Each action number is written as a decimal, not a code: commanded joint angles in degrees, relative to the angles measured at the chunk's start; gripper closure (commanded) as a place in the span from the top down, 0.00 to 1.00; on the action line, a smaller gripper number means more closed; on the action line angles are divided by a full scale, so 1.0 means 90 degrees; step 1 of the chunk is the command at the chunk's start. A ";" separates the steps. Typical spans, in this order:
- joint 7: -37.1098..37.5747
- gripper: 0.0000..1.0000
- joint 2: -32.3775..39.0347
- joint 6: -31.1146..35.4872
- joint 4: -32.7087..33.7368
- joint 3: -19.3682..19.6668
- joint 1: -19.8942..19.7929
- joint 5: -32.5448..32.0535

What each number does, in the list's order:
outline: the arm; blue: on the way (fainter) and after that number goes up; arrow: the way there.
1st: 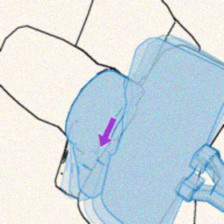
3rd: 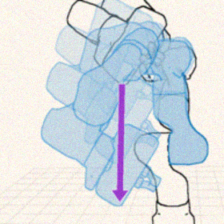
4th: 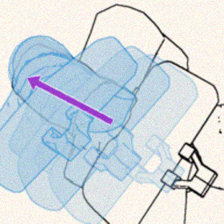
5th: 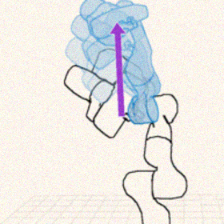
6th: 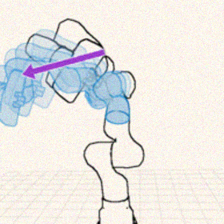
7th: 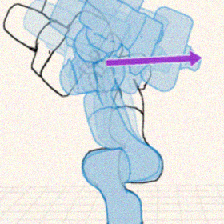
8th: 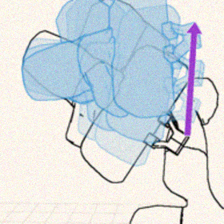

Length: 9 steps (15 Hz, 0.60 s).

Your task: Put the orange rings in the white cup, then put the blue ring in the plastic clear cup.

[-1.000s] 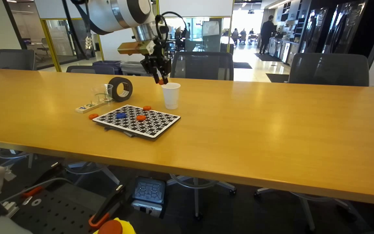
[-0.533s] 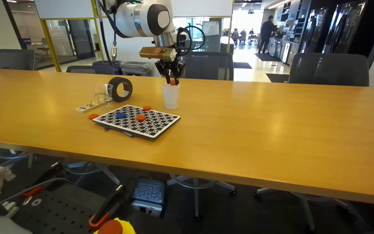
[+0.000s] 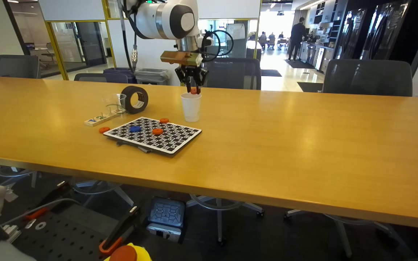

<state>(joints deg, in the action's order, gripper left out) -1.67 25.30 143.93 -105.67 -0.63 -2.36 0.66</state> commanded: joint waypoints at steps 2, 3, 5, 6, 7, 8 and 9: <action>-0.0412 0.22 0.0008 -0.0612 0.0341 -0.0161 -0.0119 0.0315; -0.0481 0.22 0.0014 -0.0711 0.0372 -0.0181 -0.0130 0.0349; -0.0528 0.22 0.0020 -0.0876 0.0427 -0.0179 -0.0134 0.0380; -0.0527 0.22 0.0029 -0.0950 0.0455 -0.0169 -0.0130 0.0383; -0.0545 0.22 0.0029 -0.1011 0.0472 -0.0165 -0.0135 0.0403; -0.0544 0.22 0.0032 -0.1056 0.0485 -0.0155 -0.0133 0.0413; -0.0534 0.21 0.0038 -0.1118 0.0504 -0.0144 -0.0129 0.0410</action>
<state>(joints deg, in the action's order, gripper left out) -4.78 25.30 136.53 -103.32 -1.36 -2.70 2.64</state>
